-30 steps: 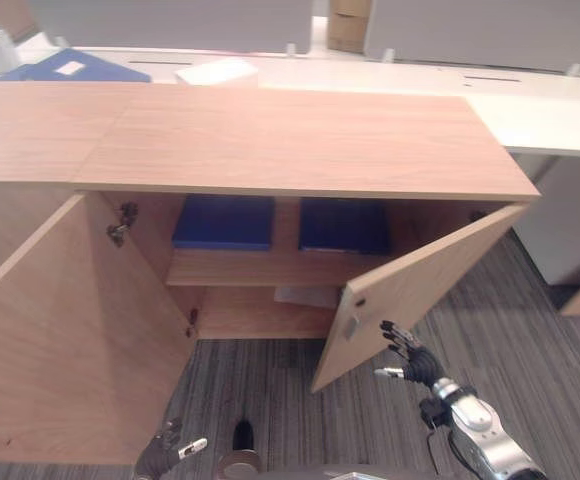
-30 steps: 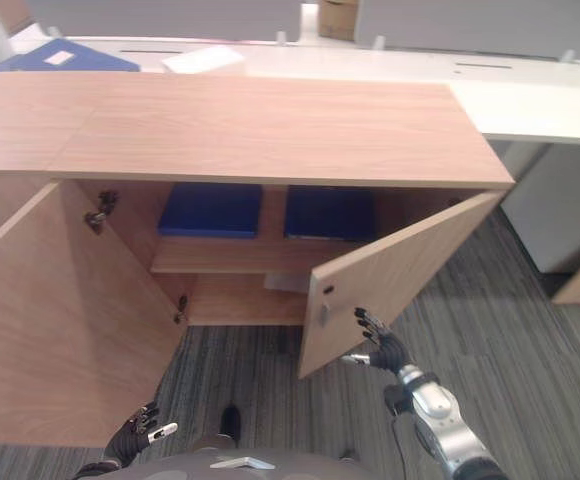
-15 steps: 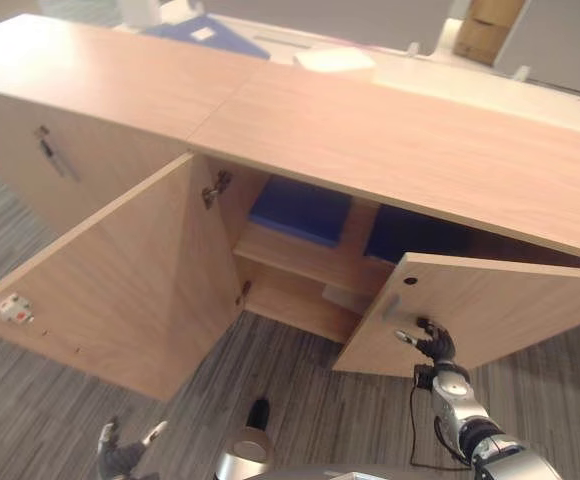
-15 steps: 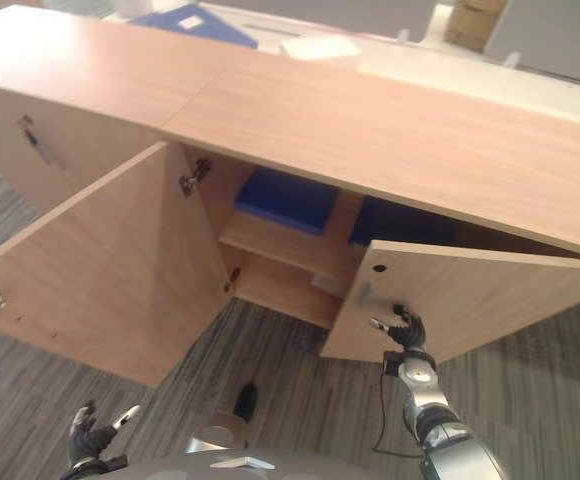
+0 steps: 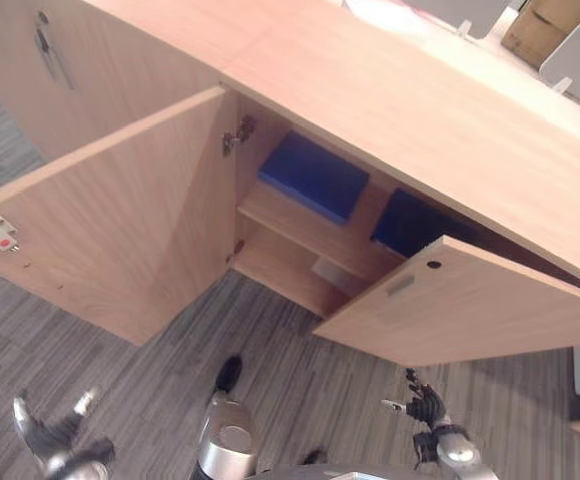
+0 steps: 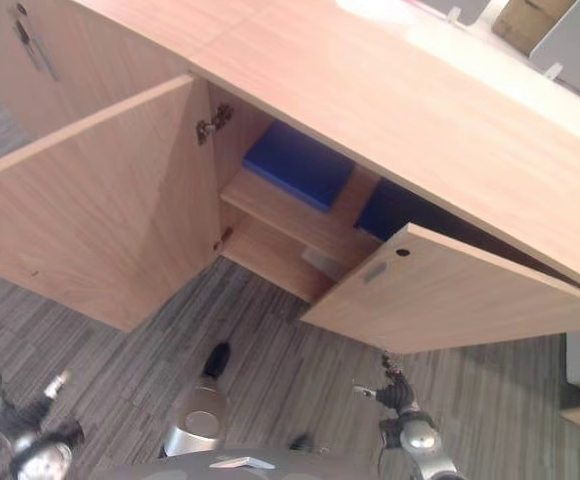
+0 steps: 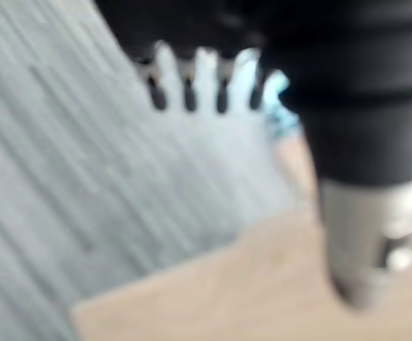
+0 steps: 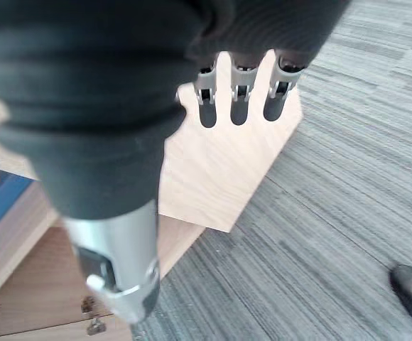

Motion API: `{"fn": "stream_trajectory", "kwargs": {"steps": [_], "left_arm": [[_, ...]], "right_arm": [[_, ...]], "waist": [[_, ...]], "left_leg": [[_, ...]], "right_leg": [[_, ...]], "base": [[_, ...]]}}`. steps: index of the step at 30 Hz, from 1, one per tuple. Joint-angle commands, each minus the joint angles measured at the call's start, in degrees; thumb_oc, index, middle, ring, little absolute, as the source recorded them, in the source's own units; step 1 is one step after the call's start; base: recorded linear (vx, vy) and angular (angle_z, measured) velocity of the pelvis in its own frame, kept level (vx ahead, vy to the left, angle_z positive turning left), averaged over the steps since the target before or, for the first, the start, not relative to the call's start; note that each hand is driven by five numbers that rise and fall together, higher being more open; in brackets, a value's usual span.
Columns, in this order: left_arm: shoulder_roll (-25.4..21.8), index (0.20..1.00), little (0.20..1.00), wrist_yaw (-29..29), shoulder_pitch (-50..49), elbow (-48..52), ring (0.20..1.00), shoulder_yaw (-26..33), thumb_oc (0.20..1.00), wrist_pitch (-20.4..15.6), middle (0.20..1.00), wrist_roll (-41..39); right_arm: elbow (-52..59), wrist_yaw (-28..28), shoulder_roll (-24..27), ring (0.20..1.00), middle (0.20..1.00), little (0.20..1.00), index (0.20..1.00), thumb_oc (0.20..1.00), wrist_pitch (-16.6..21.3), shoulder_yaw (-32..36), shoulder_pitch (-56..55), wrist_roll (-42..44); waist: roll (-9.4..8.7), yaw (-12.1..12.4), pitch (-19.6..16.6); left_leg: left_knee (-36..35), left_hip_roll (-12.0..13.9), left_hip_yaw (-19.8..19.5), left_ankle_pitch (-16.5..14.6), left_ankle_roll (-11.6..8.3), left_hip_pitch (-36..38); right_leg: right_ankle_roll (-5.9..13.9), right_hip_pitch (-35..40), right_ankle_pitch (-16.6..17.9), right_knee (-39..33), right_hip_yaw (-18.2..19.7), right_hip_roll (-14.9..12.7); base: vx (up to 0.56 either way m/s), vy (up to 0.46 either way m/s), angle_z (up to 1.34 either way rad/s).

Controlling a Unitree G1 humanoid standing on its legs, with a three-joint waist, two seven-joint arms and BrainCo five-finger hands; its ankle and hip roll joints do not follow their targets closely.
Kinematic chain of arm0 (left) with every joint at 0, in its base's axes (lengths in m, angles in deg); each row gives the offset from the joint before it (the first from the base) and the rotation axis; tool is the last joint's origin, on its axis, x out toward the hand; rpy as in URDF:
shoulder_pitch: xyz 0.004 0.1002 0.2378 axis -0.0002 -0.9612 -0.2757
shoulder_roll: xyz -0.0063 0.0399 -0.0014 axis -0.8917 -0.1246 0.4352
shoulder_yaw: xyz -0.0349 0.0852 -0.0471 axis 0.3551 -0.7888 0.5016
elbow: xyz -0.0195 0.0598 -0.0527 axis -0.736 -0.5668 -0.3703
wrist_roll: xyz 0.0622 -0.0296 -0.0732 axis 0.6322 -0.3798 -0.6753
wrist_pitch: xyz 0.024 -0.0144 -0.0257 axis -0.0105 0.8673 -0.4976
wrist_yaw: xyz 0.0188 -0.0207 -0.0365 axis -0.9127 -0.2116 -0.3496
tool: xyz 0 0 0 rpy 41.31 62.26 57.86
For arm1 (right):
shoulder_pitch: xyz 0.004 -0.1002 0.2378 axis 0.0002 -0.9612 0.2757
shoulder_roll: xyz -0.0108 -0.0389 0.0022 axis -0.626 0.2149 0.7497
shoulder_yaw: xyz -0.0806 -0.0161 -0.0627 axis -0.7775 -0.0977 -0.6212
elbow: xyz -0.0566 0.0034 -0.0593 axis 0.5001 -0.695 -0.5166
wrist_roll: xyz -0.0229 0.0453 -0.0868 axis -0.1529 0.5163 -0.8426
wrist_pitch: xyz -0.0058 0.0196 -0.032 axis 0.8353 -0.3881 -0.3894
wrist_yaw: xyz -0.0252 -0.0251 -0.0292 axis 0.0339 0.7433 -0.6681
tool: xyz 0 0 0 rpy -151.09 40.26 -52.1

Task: Put the empty folder in the office cabinet

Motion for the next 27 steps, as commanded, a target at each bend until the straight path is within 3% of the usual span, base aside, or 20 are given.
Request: {"fn": "stream_trajectory", "kwargs": {"steps": [1, 8, 16, 24, 27], "left_arm": [[-1.24, 1.000, 1.000, -2.49, -0.52, -0.16, 1.000, 1.09, 1.000, -1.04, 1.000, -0.30], [-6.11, 1.000, 1.000, -2.37, 3.19, 1.86, 1.000, 3.42, 1.000, 0.98, 1.000, -2.19], [-9.35, 1.000, 1.000, 1.72, 6.23, 1.68, 1.000, 4.63, 1.000, 3.34, 1.000, -3.52], [-12.87, 1.000, 1.000, 2.11, 9.87, 1.13, 1.000, 4.61, 1.000, 6.03, 1.000, -4.52], [-14.48, 1.000, 1.000, 6.71, 12.04, -0.24, 1.000, 3.93, 1.000, 8.12, 1.000, -5.53]], "right_arm": [[3.16, -2.78, 8.23, 1.000, 1.000, 1.000, 1.000, 1.000, 4.63, 0.43, 4.43, 3.92], [4.86, -2.60, 10.61, 1.000, 1.000, 1.000, 1.000, 1.000, 6.50, 2.77, 6.58, 5.07], [7.33, -0.59, 12.60, 1.000, 1.000, 1.000, 1.000, 1.000, 4.14, 5.00, 8.42, 5.85], [7.65, 1.14, 14.97, 1.000, 1.000, 1.000, 1.000, 1.000, 3.15, 6.05, 9.67, 6.39], [7.35, 1.35, 14.93, 1.000, 1.000, 1.000, 1.000, 1.000, 3.51, 5.55, 10.03, 7.17]], "waist": [[4.15, -0.21, 0.56], [3.03, -1.57, 3.30], [1.70, -3.35, 4.84], [1.33, -5.31, 6.58], [0.86, -6.18, 7.00]], "left_leg": [[-2.05, 2.58, 3.18, -6.84, 0.56, 5.93], [-1.83, 3.34, 5.05, -7.01, 0.74, 3.75], [-1.44, 3.92, 7.26, -7.65, 0.75, 2.59], [-0.90, 4.69, 8.19, -7.36, 0.47, 0.92], [-0.90, 5.32, 8.76, -7.44, 0.23, 0.77]], "right_leg": [[-0.71, -3.66, 3.22, 2.07, 4.41, 0.71], [-0.43, -6.84, 3.83, 2.13, 6.59, 0.98], [-0.04, -9.33, 4.21, 2.40, 8.98, 1.16], [-0.17, -11.79, 4.26, 3.04, 11.01, 1.71], [-0.15, -12.45, 4.26, 3.20, 11.83, 2.13]], "base": [[-0.14, 0.073, -0.07], [-0.09, 0.060, -0.16], [-0.03, 0.044, -0.08], [-0.04, 0.037, -0.10], [-0.03, -0.029, -0.09]]}}
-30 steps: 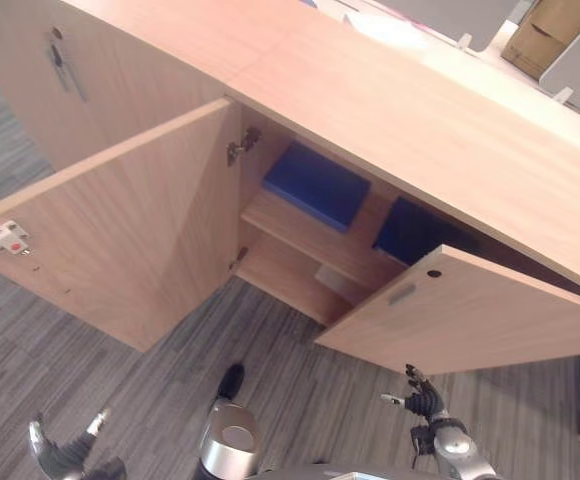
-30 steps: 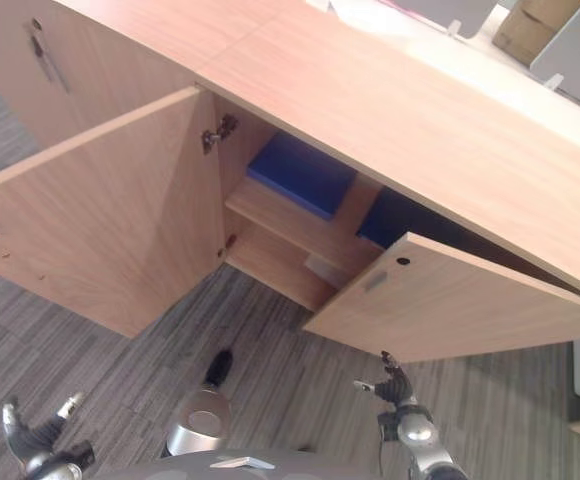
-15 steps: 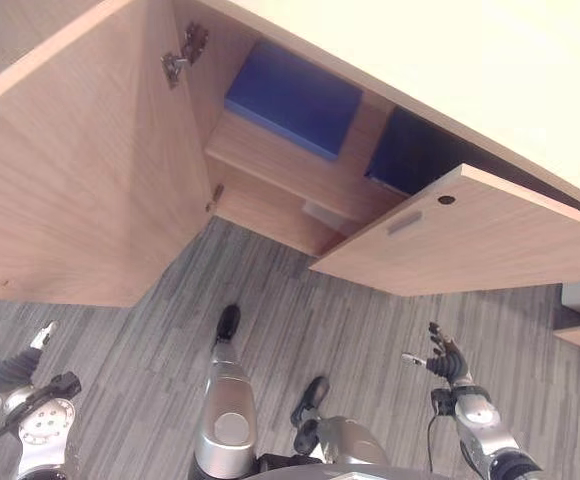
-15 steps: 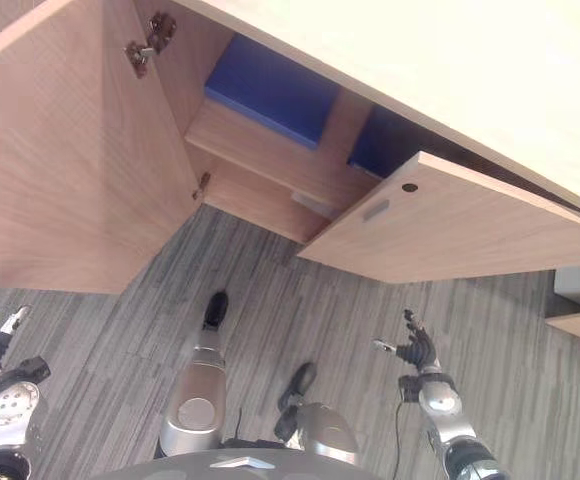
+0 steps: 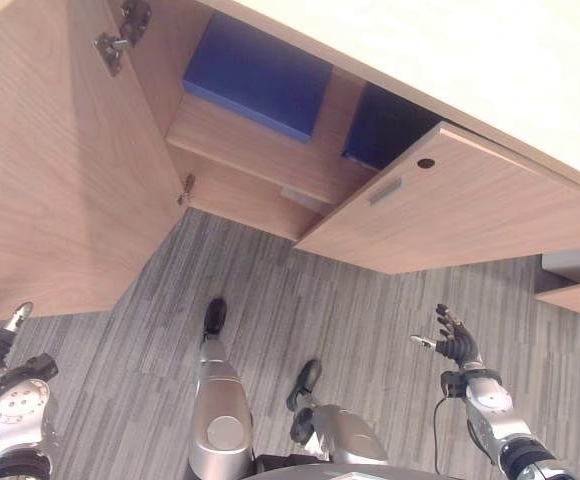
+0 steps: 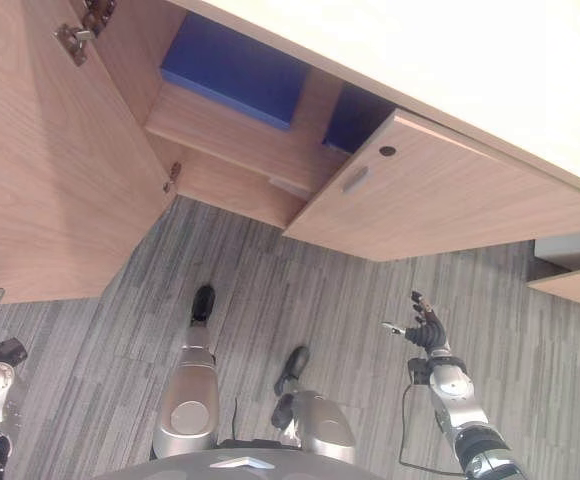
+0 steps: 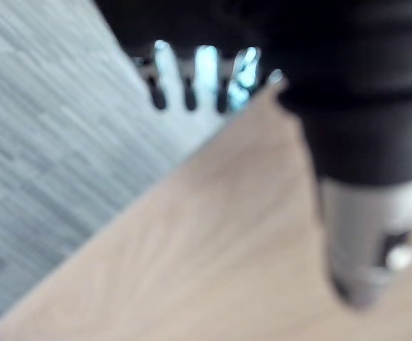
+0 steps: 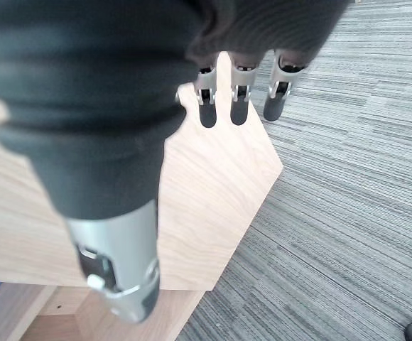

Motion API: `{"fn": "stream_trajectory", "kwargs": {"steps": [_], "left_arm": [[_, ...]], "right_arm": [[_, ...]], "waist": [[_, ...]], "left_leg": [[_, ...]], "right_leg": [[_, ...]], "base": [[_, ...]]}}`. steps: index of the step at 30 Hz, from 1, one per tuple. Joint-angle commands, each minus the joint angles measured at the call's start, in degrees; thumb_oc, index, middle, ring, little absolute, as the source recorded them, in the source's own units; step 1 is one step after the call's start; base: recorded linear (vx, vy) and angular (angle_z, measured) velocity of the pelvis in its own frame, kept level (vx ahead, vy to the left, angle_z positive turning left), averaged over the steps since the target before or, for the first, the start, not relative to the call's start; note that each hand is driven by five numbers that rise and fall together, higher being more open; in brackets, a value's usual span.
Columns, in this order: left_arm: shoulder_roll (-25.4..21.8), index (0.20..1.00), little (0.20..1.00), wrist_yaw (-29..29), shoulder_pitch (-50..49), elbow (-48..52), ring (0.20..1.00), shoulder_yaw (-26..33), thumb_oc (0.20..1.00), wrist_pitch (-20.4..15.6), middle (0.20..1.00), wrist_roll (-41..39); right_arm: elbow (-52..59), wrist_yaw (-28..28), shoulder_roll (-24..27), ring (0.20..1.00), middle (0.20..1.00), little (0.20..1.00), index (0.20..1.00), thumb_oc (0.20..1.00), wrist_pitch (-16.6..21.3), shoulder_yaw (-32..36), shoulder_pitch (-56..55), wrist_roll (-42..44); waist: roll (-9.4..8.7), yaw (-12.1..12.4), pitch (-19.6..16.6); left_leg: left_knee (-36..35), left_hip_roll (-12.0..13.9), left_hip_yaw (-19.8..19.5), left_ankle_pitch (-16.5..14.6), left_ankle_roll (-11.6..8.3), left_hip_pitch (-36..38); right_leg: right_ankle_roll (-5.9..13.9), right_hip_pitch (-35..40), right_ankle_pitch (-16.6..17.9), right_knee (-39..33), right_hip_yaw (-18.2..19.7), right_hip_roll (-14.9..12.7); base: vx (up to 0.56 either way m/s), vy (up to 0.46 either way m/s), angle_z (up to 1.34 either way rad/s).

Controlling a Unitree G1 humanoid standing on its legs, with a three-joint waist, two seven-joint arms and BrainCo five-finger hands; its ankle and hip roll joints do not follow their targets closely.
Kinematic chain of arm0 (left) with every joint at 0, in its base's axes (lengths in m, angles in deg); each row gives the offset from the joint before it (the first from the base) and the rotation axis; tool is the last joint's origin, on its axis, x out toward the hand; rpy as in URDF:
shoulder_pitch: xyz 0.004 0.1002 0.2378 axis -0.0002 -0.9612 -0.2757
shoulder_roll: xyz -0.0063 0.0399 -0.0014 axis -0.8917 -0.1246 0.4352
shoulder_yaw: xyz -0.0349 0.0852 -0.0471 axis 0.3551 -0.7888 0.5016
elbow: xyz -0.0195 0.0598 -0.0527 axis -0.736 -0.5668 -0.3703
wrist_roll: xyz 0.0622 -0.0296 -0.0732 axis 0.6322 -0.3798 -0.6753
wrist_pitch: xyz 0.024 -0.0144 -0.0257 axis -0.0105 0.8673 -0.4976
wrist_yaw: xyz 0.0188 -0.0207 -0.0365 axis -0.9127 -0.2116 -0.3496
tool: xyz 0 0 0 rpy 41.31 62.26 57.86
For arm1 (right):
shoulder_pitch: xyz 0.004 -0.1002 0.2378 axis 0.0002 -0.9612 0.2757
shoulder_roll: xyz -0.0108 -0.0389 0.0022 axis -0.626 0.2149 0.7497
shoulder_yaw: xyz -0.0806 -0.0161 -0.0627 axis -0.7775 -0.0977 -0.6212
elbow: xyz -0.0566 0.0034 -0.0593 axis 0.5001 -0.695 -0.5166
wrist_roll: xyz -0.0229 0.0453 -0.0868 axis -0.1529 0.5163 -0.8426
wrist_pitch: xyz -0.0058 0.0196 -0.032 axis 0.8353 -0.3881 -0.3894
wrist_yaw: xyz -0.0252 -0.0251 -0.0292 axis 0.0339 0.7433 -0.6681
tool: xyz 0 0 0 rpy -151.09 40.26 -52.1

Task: Put the empty folder in the office cabinet

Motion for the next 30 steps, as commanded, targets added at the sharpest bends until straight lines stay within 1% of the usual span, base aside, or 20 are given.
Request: {"fn": "stream_trajectory", "kwargs": {"steps": [1, 2, 3, 4, 6, 9, 10, 11, 12, 14, 16, 20, 22, 24, 27, 30], "left_arm": [[-1.64, 1.000, 1.000, 3.73, 1.52, -1.92, 1.000, -0.23, 1.000, -0.82, 1.000, 0.07], [-1.74, 1.000, 1.000, 4.95, 1.92, -2.23, 1.000, -0.56, 1.000, -0.84, 1.000, 0.30], [-1.69, 1.000, 1.000, 8.13, 2.67, -2.65, 1.000, -1.45, 1.000, -0.87, 1.000, 0.04], [-1.39, 1.000, 1.000, 9.65, 3.10, -2.68, 1.000, -2.22, 1.000, -0.24, 1.000, 0.73], [0.47, 1.000, 1.000, 12.94, 4.38, -3.43, 1.000, -5.56, 1.000, 0.50, 1.000, 1.52], [0.92, 1.000, 1.000, 13.06, 4.71, -3.60, 1.000, -6.38, 1.000, 0.70, 1.000, 1.71], [5.04, 1.000, 1.000, 15.73, 5.51, -4.84, 1.000, -11.30, 1.000, 1.92, 1.000, 2.92], [6.00, 1.000, 1.000, 15.77, 5.35, -5.03, 1.000, -12.05, 1.000, 1.86, 1.000, 2.96], [8.20, 1.000, 1.000, 16.32, 4.87, -5.22, 1.000, -13.50, 1.000, 1.91, 1.000, 3.09], [10.96, 1.000, 1.000, 16.89, 4.36, -5.56, 1.000, -14.99, 1.000, 2.03, 1.000, 3.33], [12.36, 1.000, 1.000, 17.45, 4.11, -6.06, 1.000, -15.83, 1.000, 2.15, 1.000, 3.22], [16.51, 1.000, 1.000, 19.13, 3.27, -7.69, 1.000, -17.47, 1.000, 1.61, 1.000, 2.76], [17.39, 1.000, 1.000, 19.05, 3.03, -7.79, 1.000, -17.96, 1.000, 1.51, 1.000, 1.59], [18.23, 1.000, 1.000, 20.37, 2.73, -8.37, 1.000, -18.00, 1.000, 1.30, 1.000, 0.78], [20.18, 1.000, 1.000, 22.33, 3.17, -9.82, 1.000, -19.09, 1.000, -0.34, 1.000, 0.84], [21.12, 1.000, 1.000, 22.33, 4.08, -10.30, 1.000, -19.71, 1.000, -0.46, 1.000, 0.42]], "right_arm": [[1.13, -0.20, 6.46, 1.000, 1.000, 1.000, 1.000, 1.000, 1.03, 0.21, 1.45, 2.72], [1.08, -0.13, 6.41, 1.000, 1.000, 1.000, 1.000, 1.000, 1.10, 0.14, 1.50, 2.88], [0.87, 0.34, 6.41, 1.000, 1.000, 1.000, 1.000, 1.000, 1.27, 0.24, 1.51, 3.68], [0.87, 0.59, 6.49, 1.000, 1.000, 1.000, 1.000, 1.000, 1.17, 0.38, 1.58, 3.88], [0.38, 0.73, 6.30, 1.000, 1.000, 1.000, 1.000, 1.000, 0.84, 0.59, 1.96, 4.72], [0.18, 0.69, 6.18, 1.000, 1.000, 1.000, 1.000, 1.000, 0.86, 0.62, 2.02, 4.66], [-0.86, 0.73, 5.42, 1.000, 1.000, 1.000, 1.000, 1.000, 0.89, 1.51, 1.88, 4.96], [-0.91, 0.50, 5.24, 1.000, 1.000, 1.000, 1.000, 1.000, 0.86, 1.68, 1.70, 5.02], [-0.92, -0.08, 4.67, 1.000, 1.000, 1.000, 1.000, 1.000, 0.65, 2.06, 1.25, 5.10], [-0.92, -0.66, 3.62, 1.000, 1.000, 1.000, 1.000, 1.000, 0.61, 2.57, 0.30, 3.58], [-1.15, -0.95, 2.94, 1.000, 1.000, 1.000, 1.000, 1.000, 0.55, 2.77, -0.32, 2.93], [-1.25, -2.13, 0.72, 1.000, 1.000, 1.000, 1.000, 1.000, 0.98, 3.46, -3.03, 0.29], [-0.96, -2.64, 0.34, 1.000, 1.000, 1.000, 1.000, 1.000, 0.85, 3.52, -3.78, -0.44], [-0.75, -3.44, -0.06, 1.000, 1.000, 1.000, 1.000, 1.000, 0.79, 3.51, -4.73, -0.72], [-2.44, -3.42, -0.85, 1.000, 1.000, 1.000, 1.000, 1.000, 1.95, 3.74, -5.39, -1.16], [-3.38, -3.29, -1.36, 1.000, 1.000, 1.000, 1.000, 1.000, 2.48, 3.51, -5.48, -1.47]], "waist": [[2.65, -0.46, -1.94], [2.59, -0.65, -1.98], [2.54, -1.08, -2.21], [2.63, -1.33, -2.30], [3.21, -2.31, -2.77], [3.35, -2.63, -3.05], [4.61, -4.16, -3.99], [4.90, -4.37, -4.18], [5.55, -5.03, -4.74], [6.42, -5.77, -5.71], [6.93, -6.25, -6.38], [8.40, -8.14, -8.56], [8.79, -8.69, -9.09], [9.36, -9.38, -9.84], [10.22, -10.55, -11.40], [10.49, -11.19, -12.26]], "left_leg": [[-0.45, 1.59, 3.75, -8.95, 0.77, 5.83], [-0.53, 1.69, 3.95, -8.96, 0.74, 5.96], [-0.67, 1.76, 4.27, -9.03, 0.76, 6.27], [-0.76, 1.76, 4.52, -9.08, 0.79, 6.60], [-0.80, 1.83, 5.20, -9.24, 0.68, 7.43], [-0.79, 1.73, 5.25, -9.12, 0.71, 7.34], [-0.78, 1.47, 6.11, -9.12, 0.82, 8.44], [-0.81, 1.45, 6.31, -9.12, 0.82, 8.74], [-0.87, 1.36, 6.70, -9.12, 0.80, 9.40], [-0.93, 1.18, 7.26, -9.00, 0.80, 10.15], [-1.00, 1.06, 7.67, -8.95, 0.82, 10.72], [-1.26, 0.77, 8.91, -8.63, 0.64, 12.23], [-1.35, 0.77, 9.29, -8.55, 0.52, 12.61], [-1.50, 0.77, 9.76, -8.44, 0.34, 13.12], [-1.70, 0.83, 10.71, -8.29, 0.05, 14.01], [-1.74, 0.85, 11.39, -8.30, -0.10, 14.58]], "right_leg": [[0.21, -3.89, 1.00, 3.15, 4.10, -0.22], [0.23, -3.91, 1.02, 3.12, 4.26, -0.15], [0.28, -3.90, 1.05, 3.08, 4.56, -0.06], [0.33, -3.80, 1.13, 2.99, 4.86, -0.03], [0.32, -3.61, 1.20, 2.92, 5.56, 0.01], [0.32, -3.75, 1.27, 2.89, 5.66, -0.06], [0.23, -3.41, 1.50, 2.73, 6.59, -0.14], [0.21, -3.26, 1.53, 2.67, 6.75, -0.16], [0.18, -3.00, 1.59, 2.55, 7.04, -0.27], [0.13, -2.64, 1.73, 2.39, 7.31, -0.44], [0.15, -2.42, 1.82, 2.37, 7.42, -0.61], [0.10, -1.66, 1.99, 2.13, 8.06, -0.97], [0.13, -1.45, 2.01, 2.00, 8.25, -1.04], [0.16, -1.20, 1.98, 1.87, 8.47, -1.12], [0.09, -0.72, 1.88, 1.60, 8.99, -1.13], [0.03, -0.32, 1.77, 1.44, 9.37, -1.13]], "base": [[0.00, 0.000, 0.00], [0.01, -0.039, 0.00], [0.02, -0.059, -0.01], [0.03, -0.067, -0.05], [0.02, -0.037, -0.10], [0.02, -0.010, -0.09], [0.06, -0.026, -0.14], [0.11, -0.034, -0.20], [0.09, -0.010, -0.17], [0.08, -0.015, -0.25], [0.07, -0.017, -0.19], [0.10, -0.029, -0.17], [0.07, -0.023, -0.24], [0.06, -0.011, -0.21], [0.07, -0.011, -0.18], [0.06, -0.002, -0.20]]}}
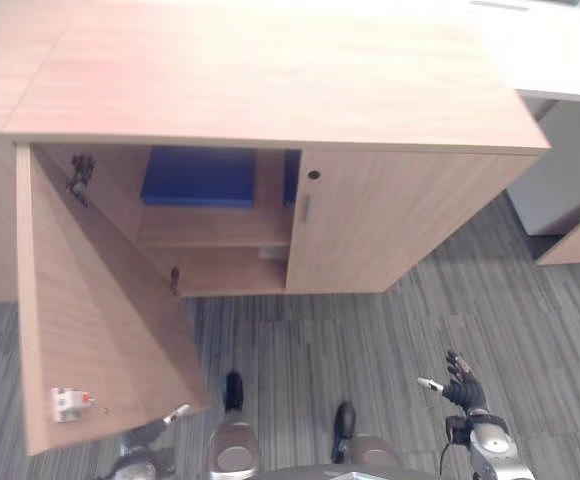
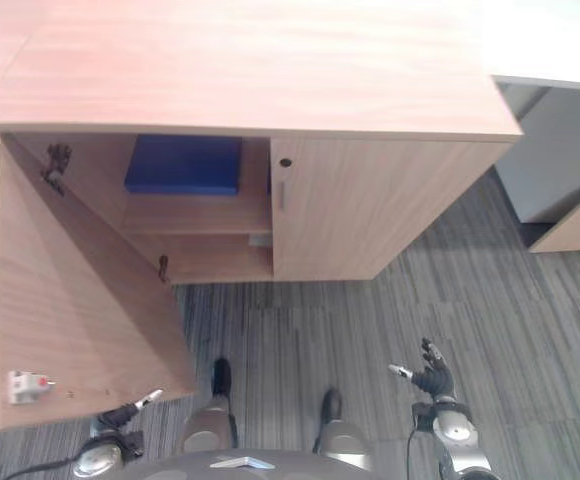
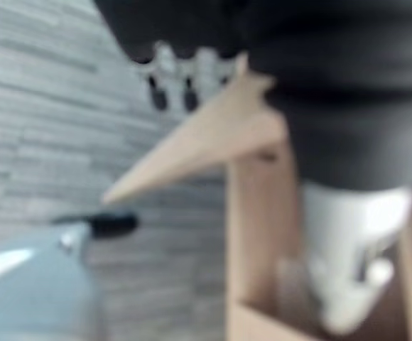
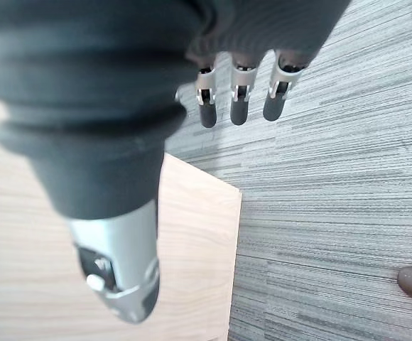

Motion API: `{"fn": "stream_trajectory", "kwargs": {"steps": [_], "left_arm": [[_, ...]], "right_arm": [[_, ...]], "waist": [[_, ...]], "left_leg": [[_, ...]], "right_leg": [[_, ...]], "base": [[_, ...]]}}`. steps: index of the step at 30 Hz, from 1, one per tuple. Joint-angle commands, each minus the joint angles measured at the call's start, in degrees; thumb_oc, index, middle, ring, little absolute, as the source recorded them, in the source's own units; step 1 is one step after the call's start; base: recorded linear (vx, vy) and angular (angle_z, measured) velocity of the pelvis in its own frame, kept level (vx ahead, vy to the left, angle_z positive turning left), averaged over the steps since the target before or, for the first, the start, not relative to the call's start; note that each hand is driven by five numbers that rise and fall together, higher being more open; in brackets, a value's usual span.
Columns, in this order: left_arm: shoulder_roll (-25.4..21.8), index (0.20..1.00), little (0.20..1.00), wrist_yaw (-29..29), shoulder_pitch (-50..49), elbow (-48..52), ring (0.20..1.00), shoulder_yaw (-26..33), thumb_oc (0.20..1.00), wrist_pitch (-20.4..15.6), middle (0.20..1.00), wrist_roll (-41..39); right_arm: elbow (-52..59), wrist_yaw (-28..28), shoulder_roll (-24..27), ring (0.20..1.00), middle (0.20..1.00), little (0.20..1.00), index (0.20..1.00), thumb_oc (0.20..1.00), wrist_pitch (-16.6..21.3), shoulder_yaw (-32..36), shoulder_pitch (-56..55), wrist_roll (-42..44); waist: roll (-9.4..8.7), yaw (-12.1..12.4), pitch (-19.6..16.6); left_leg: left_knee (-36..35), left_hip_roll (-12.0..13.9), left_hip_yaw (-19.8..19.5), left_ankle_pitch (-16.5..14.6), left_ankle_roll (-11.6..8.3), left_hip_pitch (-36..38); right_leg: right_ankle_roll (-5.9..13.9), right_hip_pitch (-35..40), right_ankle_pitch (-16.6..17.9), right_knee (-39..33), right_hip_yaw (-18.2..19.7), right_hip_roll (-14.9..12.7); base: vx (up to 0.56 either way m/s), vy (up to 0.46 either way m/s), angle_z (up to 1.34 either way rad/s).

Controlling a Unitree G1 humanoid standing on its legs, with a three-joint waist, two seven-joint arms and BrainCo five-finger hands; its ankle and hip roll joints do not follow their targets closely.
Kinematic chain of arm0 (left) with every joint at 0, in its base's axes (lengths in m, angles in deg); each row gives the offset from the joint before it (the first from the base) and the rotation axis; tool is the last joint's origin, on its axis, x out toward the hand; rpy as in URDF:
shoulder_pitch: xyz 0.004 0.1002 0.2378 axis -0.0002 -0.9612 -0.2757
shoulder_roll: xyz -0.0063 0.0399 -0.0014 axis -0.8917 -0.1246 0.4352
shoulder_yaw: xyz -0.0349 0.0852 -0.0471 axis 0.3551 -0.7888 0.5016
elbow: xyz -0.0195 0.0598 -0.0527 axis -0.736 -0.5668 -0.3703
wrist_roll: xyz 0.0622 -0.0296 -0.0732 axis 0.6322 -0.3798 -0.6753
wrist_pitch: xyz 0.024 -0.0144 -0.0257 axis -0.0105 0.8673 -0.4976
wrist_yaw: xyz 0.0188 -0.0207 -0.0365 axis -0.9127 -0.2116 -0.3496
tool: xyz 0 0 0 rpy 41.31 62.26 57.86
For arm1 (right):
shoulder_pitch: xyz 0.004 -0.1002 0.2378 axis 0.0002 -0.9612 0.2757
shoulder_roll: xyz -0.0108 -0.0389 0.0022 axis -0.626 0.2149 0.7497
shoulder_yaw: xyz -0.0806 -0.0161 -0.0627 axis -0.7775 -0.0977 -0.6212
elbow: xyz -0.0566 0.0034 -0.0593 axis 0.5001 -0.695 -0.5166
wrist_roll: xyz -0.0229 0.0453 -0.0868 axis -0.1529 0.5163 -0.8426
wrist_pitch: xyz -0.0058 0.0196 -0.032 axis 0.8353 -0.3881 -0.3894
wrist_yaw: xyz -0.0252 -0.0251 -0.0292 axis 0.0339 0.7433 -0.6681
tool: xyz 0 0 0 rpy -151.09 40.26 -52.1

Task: Put the empty folder in the office cabinet

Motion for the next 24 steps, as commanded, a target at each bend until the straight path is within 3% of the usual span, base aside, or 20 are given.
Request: {"fn": "stream_trajectory", "kwargs": {"steps": [1, 15, 22, 24], "left_arm": [[-2.73, 1.000, 1.000, 0.96, 12.57, -0.34, 1.000, 1.18, 1.000, -6.56, 1.000, 0.65], [-4.00, 1.000, 1.000, -4.40, 21.91, 1.14, 1.000, 1.32, 1.000, -2.20, 1.000, -2.94], [-6.88, 1.000, 1.000, -7.54, 25.01, -0.55, 1.000, 3.07, 1.000, 3.03, 1.000, -2.88], [-7.96, 1.000, 1.000, -9.44, 25.46, -2.30, 1.000, 4.08, 1.000, 2.46, 1.000, -4.22]], "right_arm": [[1.26, -0.97, 2.06, 1.000, 1.000, 1.000, 1.000, 1.000, 2.99, 1.06, 3.75, -1.43], [2.72, 0.27, 3.94, 1.000, 1.000, 1.000, 1.000, 1.000, 0.48, -2.15, 1.73, -5.01], [3.70, 0.48, 5.15, 1.000, 1.000, 1.000, 1.000, 1.000, 0.12, -2.92, 1.41, -5.55], [4.03, 0.49, 5.55, 1.000, 1.000, 1.000, 1.000, 1.000, -0.24, -3.17, 1.52, -5.96]], "waist": [[1.02, -1.31, 1.36], [3.38, -7.47, -3.00], [3.96, -8.73, -3.25], [4.18, -8.93, -3.43]], "left_leg": [[0.14, -0.54, 2.52, -7.66, -0.19, 6.44], [-0.02, -0.20, 7.76, -9.15, -0.42, 12.20], [-0.02, -0.55, 8.55, -9.80, -0.34, 13.04], [-0.02, -0.74, 8.55, -9.87, -0.29, 13.02]], "right_leg": [[0.18, -1.45, 1.47, 1.65, 0.33, -0.15], [0.68, 1.76, 0.97, 0.79, 4.02, -0.24], [1.16, 2.28, 0.75, 0.68, 4.19, -0.85], [1.12, 2.19, 0.81, 0.59, 4.40, -0.89]], "base": [[0.09, -0.003, -0.24], [0.09, 0.048, -0.23], [0.02, 0.045, -0.10], [0.01, 0.058, -0.05]]}}
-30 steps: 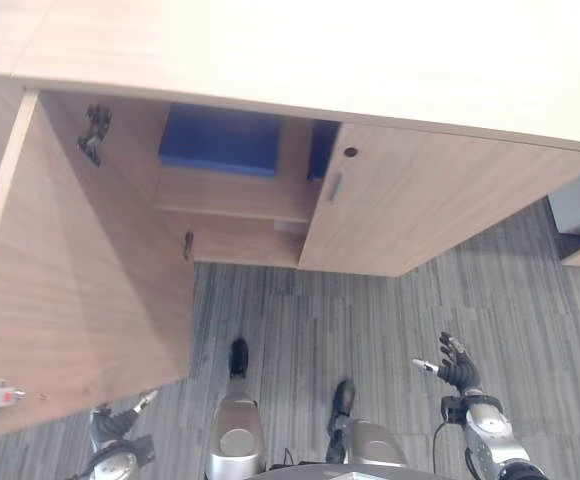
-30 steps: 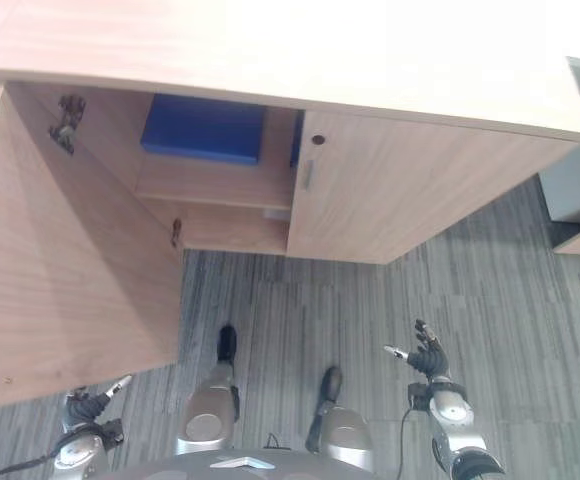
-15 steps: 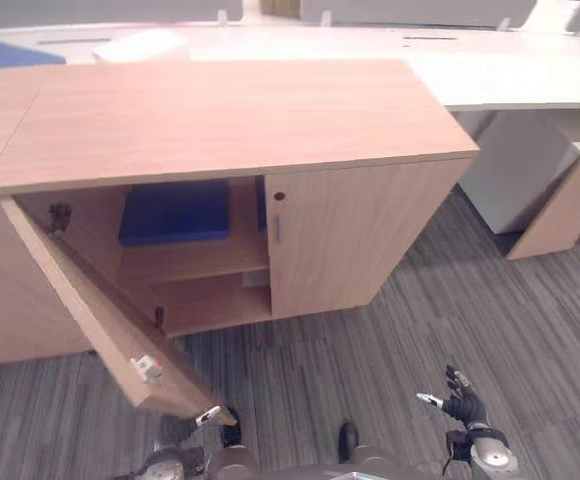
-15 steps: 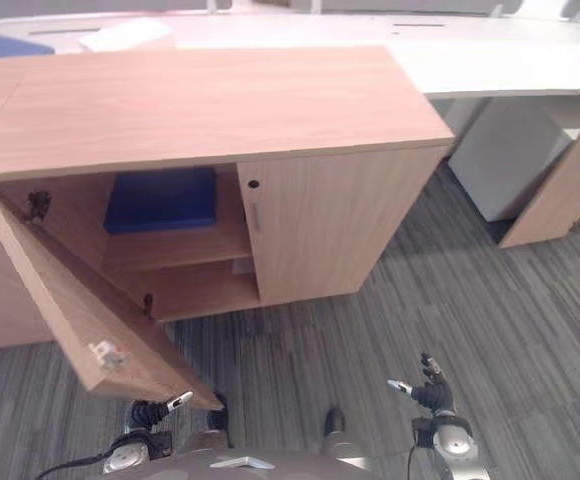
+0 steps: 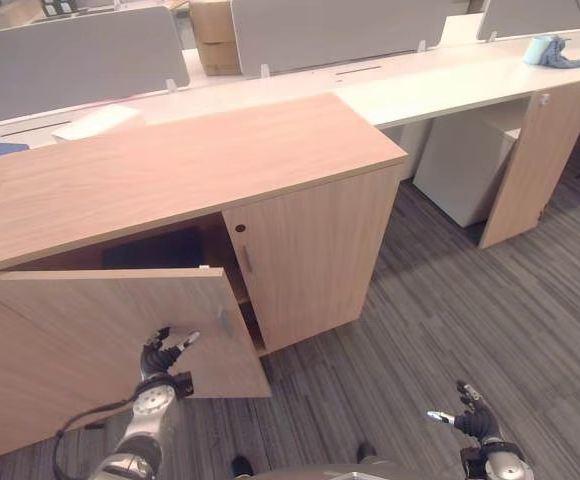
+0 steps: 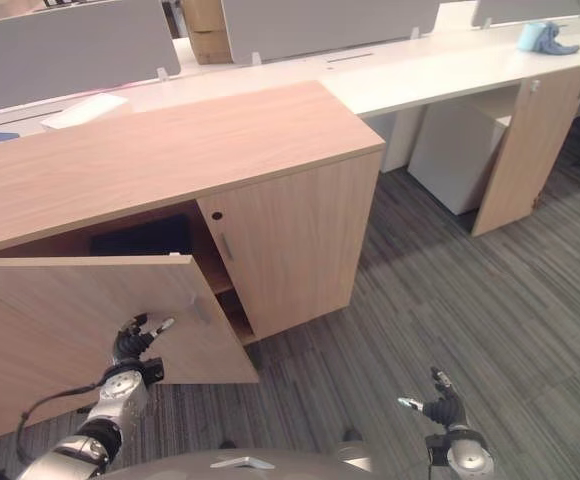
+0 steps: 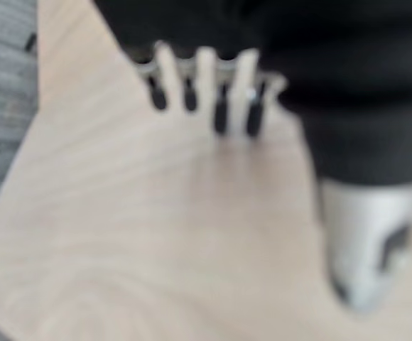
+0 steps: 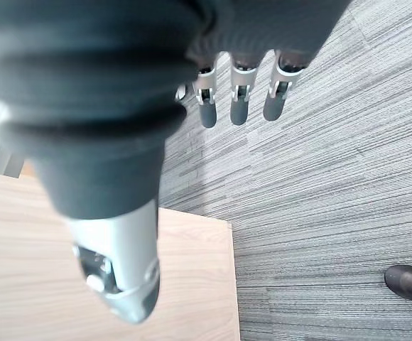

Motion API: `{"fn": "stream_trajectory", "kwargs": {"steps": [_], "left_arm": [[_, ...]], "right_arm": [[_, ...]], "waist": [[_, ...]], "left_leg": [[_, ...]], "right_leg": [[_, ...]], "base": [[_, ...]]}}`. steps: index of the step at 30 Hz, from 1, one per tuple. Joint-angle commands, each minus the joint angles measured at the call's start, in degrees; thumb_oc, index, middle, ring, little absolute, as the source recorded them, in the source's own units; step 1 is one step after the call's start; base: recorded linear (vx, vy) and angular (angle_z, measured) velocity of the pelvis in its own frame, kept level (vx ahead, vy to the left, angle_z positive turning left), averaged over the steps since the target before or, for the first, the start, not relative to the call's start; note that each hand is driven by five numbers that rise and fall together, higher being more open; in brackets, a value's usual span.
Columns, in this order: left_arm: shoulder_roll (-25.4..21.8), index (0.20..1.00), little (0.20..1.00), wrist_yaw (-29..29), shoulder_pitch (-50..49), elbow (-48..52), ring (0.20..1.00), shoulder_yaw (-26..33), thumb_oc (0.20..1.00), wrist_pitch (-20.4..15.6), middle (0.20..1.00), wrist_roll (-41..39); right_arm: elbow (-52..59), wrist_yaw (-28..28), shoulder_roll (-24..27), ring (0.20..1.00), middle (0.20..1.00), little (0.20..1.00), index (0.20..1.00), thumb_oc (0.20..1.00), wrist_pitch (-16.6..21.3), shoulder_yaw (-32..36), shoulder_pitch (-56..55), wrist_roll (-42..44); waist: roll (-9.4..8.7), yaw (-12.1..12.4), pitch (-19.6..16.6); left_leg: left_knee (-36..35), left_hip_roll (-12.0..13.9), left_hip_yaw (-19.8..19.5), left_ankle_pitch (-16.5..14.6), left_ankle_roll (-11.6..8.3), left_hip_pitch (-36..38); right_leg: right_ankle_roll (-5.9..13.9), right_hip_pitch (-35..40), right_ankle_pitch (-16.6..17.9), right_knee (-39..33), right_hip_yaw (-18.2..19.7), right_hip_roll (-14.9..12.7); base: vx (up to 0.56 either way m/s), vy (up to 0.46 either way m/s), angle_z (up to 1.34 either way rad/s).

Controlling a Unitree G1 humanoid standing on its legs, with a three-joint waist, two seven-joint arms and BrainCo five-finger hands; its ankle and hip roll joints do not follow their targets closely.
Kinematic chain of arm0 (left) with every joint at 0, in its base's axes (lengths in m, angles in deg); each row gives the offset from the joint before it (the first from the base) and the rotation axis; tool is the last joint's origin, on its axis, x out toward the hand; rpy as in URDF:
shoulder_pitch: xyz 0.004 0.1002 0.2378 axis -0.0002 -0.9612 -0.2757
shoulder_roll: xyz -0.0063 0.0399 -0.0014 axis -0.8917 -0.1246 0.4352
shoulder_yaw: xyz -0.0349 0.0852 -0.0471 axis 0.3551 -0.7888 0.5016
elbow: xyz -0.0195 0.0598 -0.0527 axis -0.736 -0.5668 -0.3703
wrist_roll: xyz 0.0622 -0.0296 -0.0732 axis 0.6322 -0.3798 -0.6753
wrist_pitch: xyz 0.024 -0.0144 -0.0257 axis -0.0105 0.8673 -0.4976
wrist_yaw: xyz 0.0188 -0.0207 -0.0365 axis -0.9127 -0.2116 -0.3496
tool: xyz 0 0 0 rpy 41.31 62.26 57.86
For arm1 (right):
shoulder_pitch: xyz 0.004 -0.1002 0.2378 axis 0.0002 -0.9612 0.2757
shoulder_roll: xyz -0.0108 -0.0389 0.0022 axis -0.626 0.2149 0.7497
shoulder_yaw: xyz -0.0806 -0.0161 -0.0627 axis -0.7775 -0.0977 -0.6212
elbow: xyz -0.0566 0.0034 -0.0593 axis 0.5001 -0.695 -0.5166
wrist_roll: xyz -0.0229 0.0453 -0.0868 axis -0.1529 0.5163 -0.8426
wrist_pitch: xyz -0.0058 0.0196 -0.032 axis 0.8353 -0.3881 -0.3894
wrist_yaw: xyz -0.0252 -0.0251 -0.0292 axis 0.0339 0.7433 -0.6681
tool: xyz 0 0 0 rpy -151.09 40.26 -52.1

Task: Put the empty folder in the office cabinet

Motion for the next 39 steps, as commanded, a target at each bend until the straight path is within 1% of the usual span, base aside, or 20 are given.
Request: {"fn": "stream_trajectory", "kwargs": {"steps": [1, 3, 6, 7, 9, 10, 12, 13, 15, 16, 17, 21, 23, 25, 30, 31, 32, 34, 36, 39], "left_arm": [[-4.86, 1.000, 1.000, -3.25, 9.03, -3.85, 1.000, 3.79, 1.000, -2.78, 1.000, -2.37], [-5.48, 1.000, 1.000, -2.62, 9.14, -4.40, 1.000, 4.87, 1.000, -3.17, 1.000, -2.49], [-6.46, 1.000, 1.000, -1.64, 9.69, -4.23, 1.000, 5.01, 1.000, -1.54, 1.000, -2.04], [-6.56, 1.000, 1.000, -1.08, 9.78, -4.35, 1.000, 4.90, 1.000, -0.75, 1.000, -1.57], [-6.35, 1.000, 1.000, 2.48, 9.22, -4.38, 1.000, 3.79, 1.000, 3.63, 1.000, -0.58], [-6.35, 1.000, 1.000, 2.48, 9.22, -4.38, 1.000, 3.79, 1.000, 3.63, 1.000, -0.58], [-4.87, 1.000, 1.000, 5.35, 7.27, -4.43, 1.000, 2.23, 1.000, 5.87, 1.000, 0.77], [-2.57, 1.000, 1.000, 5.70, 4.20, -3.75, 1.000, 1.16, 1.000, 7.59, 1.000, 0.59], [-2.30, 1.000, 1.000, 5.74, 3.80, -3.72, 1.000, 1.11, 1.000, 7.35, 1.000, 0.82], [-1.33, 1.000, 1.000, 6.13, 2.33, -3.68, 1.000, 0.94, 1.000, 7.55, 1.000, 0.58], [0.45, 1.000, 1.000, 6.70, -1.62, -3.91, 1.000, 1.03, 1.000, 8.64, 1.000, 0.36], [2.44, 1.000, 1.000, 9.56, -7.00, -6.99, 1.000, 0.25, 1.000, 11.77, 1.000, 2.46], [3.07, 1.000, 1.000, 10.89, -9.14, -9.23, 1.000, -0.19, 1.000, 13.13, 1.000, 2.63], [3.95, 1.000, 1.000, 13.29, -10.67, -10.95, 1.000, -0.23, 1.000, 14.08, 1.000, 1.89], [5.52, 1.000, 1.000, 12.83, -12.73, -13.12, 1.000, 0.24, 1.000, 13.70, 1.000, 0.44], [5.56, 1.000, 1.000, 12.24, -12.70, -13.73, 1.000, -0.24, 1.000, 14.16, 1.000, 2.30], [5.56, 1.000, 1.000, 12.24, -12.70, -13.73, 1.000, -0.24, 1.000, 14.16, 1.000, 2.30], [5.58, 1.000, 1.000, 12.60, -11.70, -14.30, 1.000, -2.10, 1.000, 13.48, 1.000, 4.94], [5.65, 1.000, 1.000, 12.83, -11.21, -13.99, 1.000, -2.54, 1.000, 12.93, 1.000, 4.39], [5.82, 1.000, 1.000, 14.49, -9.03, -12.58, 1.000, -3.72, 1.000, 12.91, 1.000, 4.25]], "right_arm": [[3.03, 0.26, 2.88, 1.000, 1.000, 1.000, 1.000, 1.000, 1.18, -2.32, 5.47, -1.65], [2.54, 0.74, 3.26, 1.000, 1.000, 1.000, 1.000, 1.000, 1.72, -2.58, 5.42, -1.75], [2.34, 0.96, 3.48, 1.000, 1.000, 1.000, 1.000, 1.000, 2.21, -2.81, 5.40, -1.39], [2.12, 1.04, 3.47, 1.000, 1.000, 1.000, 1.000, 1.000, 2.36, -2.85, 5.53, -1.24], [2.20, 1.12, 3.16, 1.000, 1.000, 1.000, 1.000, 1.000, 2.22, -2.72, 5.78, -1.04], [2.20, 1.12, 3.16, 1.000, 1.000, 1.000, 1.000, 1.000, 2.22, -2.72, 5.78, -1.04], [2.33, 1.20, 2.61, 1.000, 1.000, 1.000, 1.000, 1.000, 1.92, -2.45, 6.04, -1.12], [3.11, 1.39, 2.05, 1.000, 1.000, 1.000, 1.000, 1.000, 0.95, -2.14, 6.14, -1.26], [3.16, 1.40, 1.98, 1.000, 1.000, 1.000, 1.000, 1.000, 0.85, -2.11, 6.14, -1.28], [3.32, 1.48, 1.67, 1.000, 1.000, 1.000, 1.000, 1.000, 0.43, -1.98, 6.21, -1.35], [3.37, 1.64, 0.60, 1.000, 1.000, 1.000, 1.000, 1.000, -1.82, -1.61, 6.12, -1.11], [-0.69, 3.89, -1.52, 1.000, 1.000, 1.000, 1.000, 1.000, -6.19, -1.31, 6.98, -1.64], [-4.41, 4.65, -2.68, 1.000, 1.000, 1.000, 1.000, 1.000, -6.16, -1.37, 7.61, -1.52], [-7.46, 6.27, -3.70, 1.000, 1.000, 1.000, 1.000, 1.000, -8.09, -1.29, 8.28, 0.12], [-13.42, 7.00, -5.93, 1.000, 1.000, 1.000, 1.000, 1.000, -9.74, -1.13, 9.45, -0.51], [-15.40, 6.47, -7.15, 1.000, 1.000, 1.000, 1.000, 1.000, -10.65, -1.63, 10.02, 1.11], [-15.40, 6.47, -7.15, 1.000, 1.000, 1.000, 1.000, 1.000, -10.65, -1.63, 10.02, 1.11], [-17.39, 5.40, -8.26, 1.000, 1.000, 1.000, 1.000, 1.000, -10.87, -2.48, 10.38, 3.04], [-17.83, 5.15, -8.45, 1.000, 1.000, 1.000, 1.000, 1.000, -11.26, -2.78, 10.67, 2.94], [-18.06, 4.27, -7.74, 1.000, 1.000, 1.000, 1.000, 1.000, -11.90, -3.03, 11.47, 3.32]], "waist": [[-0.53, -0.64, 3.72], [-0.36, -0.71, 3.54], [-0.14, -0.43, 3.34], [-0.06, -0.27, 3.31], [0.21, 0.32, 3.26], [0.21, 0.32, 3.26], [0.40, 1.10, 3.16], [0.52, 1.96, 3.17], [0.54, 2.05, 3.16], [0.55, 2.45, 3.20], [0.44, 3.54, 3.23], [0.00, 5.85, 3.49], [-0.28, 7.19, 3.57], [-0.57, 8.38, 3.56], [-0.79, 10.65, 3.15], [-0.97, 10.52, 2.99], [-0.97, 10.52, 2.99], [-1.18, 9.24, 2.78], [-0.94, 9.04, 3.10], [0.24, 8.74, 4.88]], "left_leg": [[0.03, -1.31, 0.68, -7.90, 0.36, 5.76], [0.03, -1.35, 0.70, -7.98, 0.37, 5.94], [0.03, -1.45, 0.43, -8.18, 0.42, 5.96], [0.03, -1.47, 0.31, -8.21, 0.43, 5.93], [0.03, -1.62, -0.42, -8.40, 0.56, 5.87], [0.03, -1.62, -0.42, -8.40, 0.56, 5.87], [0.03, -1.79, -1.27, -8.43, 0.71, 5.69], [0.03, -1.94, -2.05, -8.47, 0.82, 5.46], [0.03, -1.96, -2.16, -8.48, 0.84, 5.43], [0.03, -2.01, -2.50, -8.50, 0.91, 5.34], [0.03, -2.07, -3.38, -8.50, 1.11, 5.09], [0.03, -2.05, -4.98, -8.37, 1.44, 4.59], [0.03, -2.10, -5.83, -8.39, 1.58, 4.37], [0.03, -2.09, -6.56, -8.33, 1.65, 4.12], [0.03, -1.75, -7.66, -8.17, 1.55, 3.80], [0.03, -1.81, -10.29, -8.32, 1.89, 3.48], [0.03, -1.81, -10.29, -8.32, 1.89, 3.48], [0.03, -1.54, -13.09, -7.74, 1.63, 2.56], [0.03, -0.97, -13.10, -6.88, 1.10, 2.30], [0.03, 0.32, -11.59, -3.76, -0.37, 0.89]], "right_leg": [[0.94, 0.27, 0.13, 0.65, -2.10, -0.78], [0.97, 0.50, 0.06, 0.54, -2.01, -0.83], [1.17, 0.65, -0.01, 0.57, -2.40, -1.08], [1.22, 0.70, -0.08, 0.63, -2.62, -1.20], [1.20, 0.97, -0.33, 0.74, -3.40, -1.42], [1.20, 0.97, -0.33, 0.74, -3.40, -1.42], [1.11, 1.22, -0.37, 0.71, -4.13, -1.51], [0.97, 1.44, -0.54, 0.70, -4.78, -1.60], [0.95, 1.47, -0.58, 0.71, -4.85, -1.60], [0.87, 1.55, -0.69, 0.76, -5.07, -1.60], [0.69, 1.84, -1.01, 0.94, -5.85, -1.64], [0.35, 2.27, -1.45, 1.27, -7.15, -1.56], [0.29, 2.69, -1.55, 1.20, -8.10, -1.55], [0.22, 3.06, -1.54, 1.10, -8.99, -1.51], [0.40, 3.80, -1.28, 0.86, -11.14, -2.01], [-0.77, 3.73, -2.79, 1.86, -8.57, -0.15], [-0.77, 3.73, -2.79, 1.86, -8.57, -0.15], [-3.19, 2.77, -5.00, 3.25, -4.46, 3.64], [-3.93, 2.54, -5.39, 3.81, -4.14, 4.58], [-5.36, 2.61, -5.94, 4.56, -4.91, 6.11]], "base": [[0.02, 0.044, -0.07], [0.01, 0.021, -0.02], [0.00, 0.000, 0.00], [-0.02, -0.029, 0.03], [-0.02, -0.038, 0.04], [-0.02, -0.037, 0.02], [-0.04, -0.092, 0.09], [-0.04, -0.101, 0.12], [-0.02, -0.046, 0.07], [-0.03, -0.104, 0.14], [-0.04, -0.131, 0.19], [-0.05, -0.144, 0.22], [-0.06, -0.163, 0.30], [-0.06, -0.165, 0.28], [-0.07, -0.185, 0.26], [-0.08, -0.288, 0.19], [-0.09, -0.311, 0.28], [-0.12, -0.329, 1.30], [-0.11, -0.202, 1.19], [-0.17, -0.138, 0.41]]}}
